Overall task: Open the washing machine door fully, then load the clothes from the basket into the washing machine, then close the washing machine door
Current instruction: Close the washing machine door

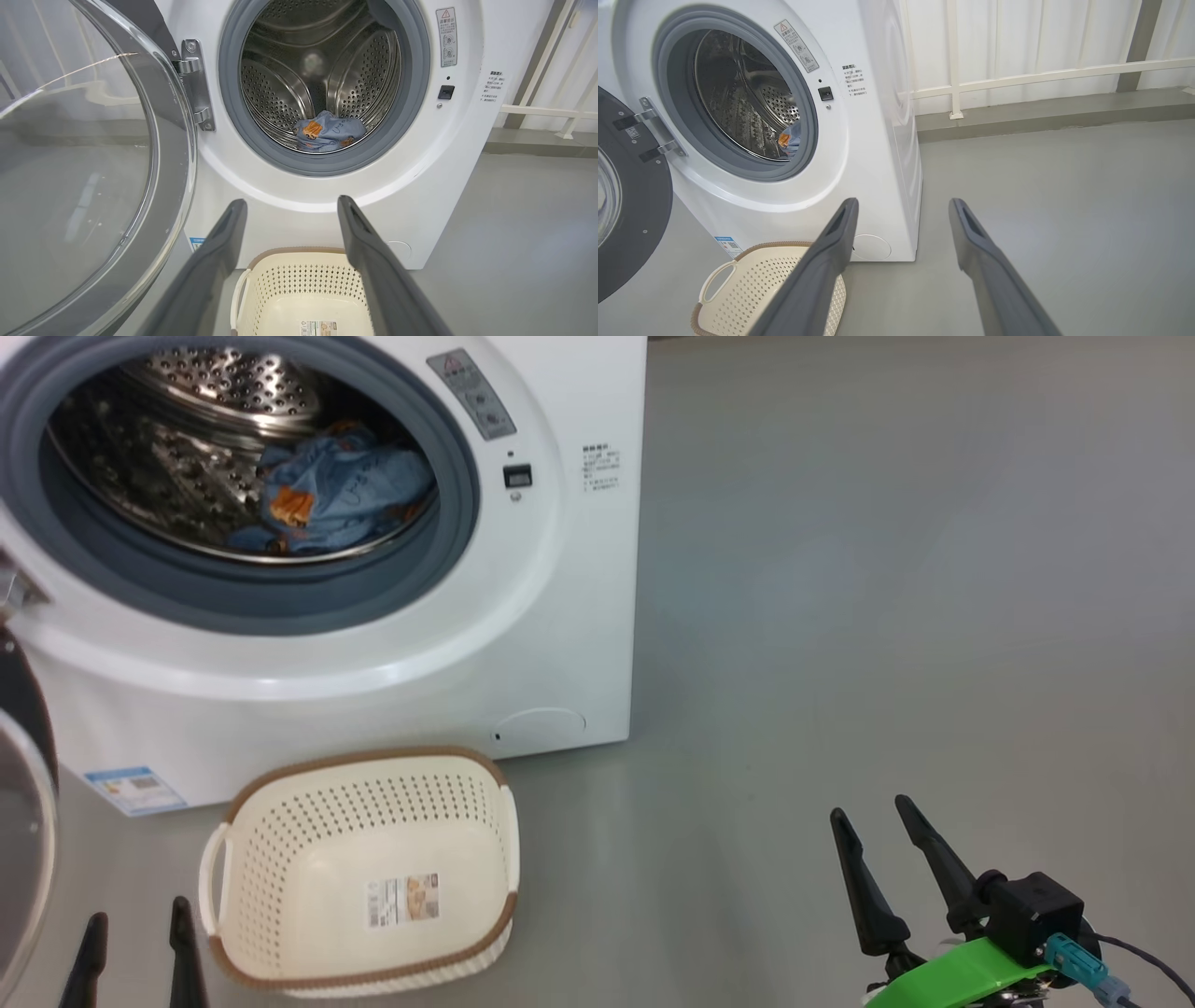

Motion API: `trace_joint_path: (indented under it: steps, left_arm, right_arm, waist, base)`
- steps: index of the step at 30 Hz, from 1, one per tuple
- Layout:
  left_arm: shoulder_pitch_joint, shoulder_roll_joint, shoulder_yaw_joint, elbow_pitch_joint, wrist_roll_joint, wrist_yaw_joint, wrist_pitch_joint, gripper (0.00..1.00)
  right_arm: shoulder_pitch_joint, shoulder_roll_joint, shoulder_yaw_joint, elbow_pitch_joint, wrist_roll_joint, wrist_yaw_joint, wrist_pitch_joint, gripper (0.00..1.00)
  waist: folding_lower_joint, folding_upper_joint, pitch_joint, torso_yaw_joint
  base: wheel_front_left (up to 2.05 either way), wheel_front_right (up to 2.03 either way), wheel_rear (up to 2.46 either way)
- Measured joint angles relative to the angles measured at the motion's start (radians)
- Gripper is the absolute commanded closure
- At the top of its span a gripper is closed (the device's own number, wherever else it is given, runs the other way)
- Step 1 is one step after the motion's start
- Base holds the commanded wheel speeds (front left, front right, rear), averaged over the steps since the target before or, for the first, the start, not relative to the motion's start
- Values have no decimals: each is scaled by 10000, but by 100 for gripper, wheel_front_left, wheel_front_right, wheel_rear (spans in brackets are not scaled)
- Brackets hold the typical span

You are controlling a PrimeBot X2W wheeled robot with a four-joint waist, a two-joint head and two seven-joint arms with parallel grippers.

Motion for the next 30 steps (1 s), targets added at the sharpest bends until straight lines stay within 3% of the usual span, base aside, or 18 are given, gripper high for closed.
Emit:
trace_joint_path:
  steps: [10,30]
  left_arm:
    - [-35,0,36,-2,15,0,0,0]
    - [-42,2,-113,-25,10,0,0,0]
  right_arm:
    - [0,0,-33,-46,-2,0,0,0]
    - [0,0,-73,-69,-19,0,0,0]
  waist:
    - [0,0,34,15]
    - [0,0,32,189]
  base:
    - [-103,103,0]
    - [-2,2,0]
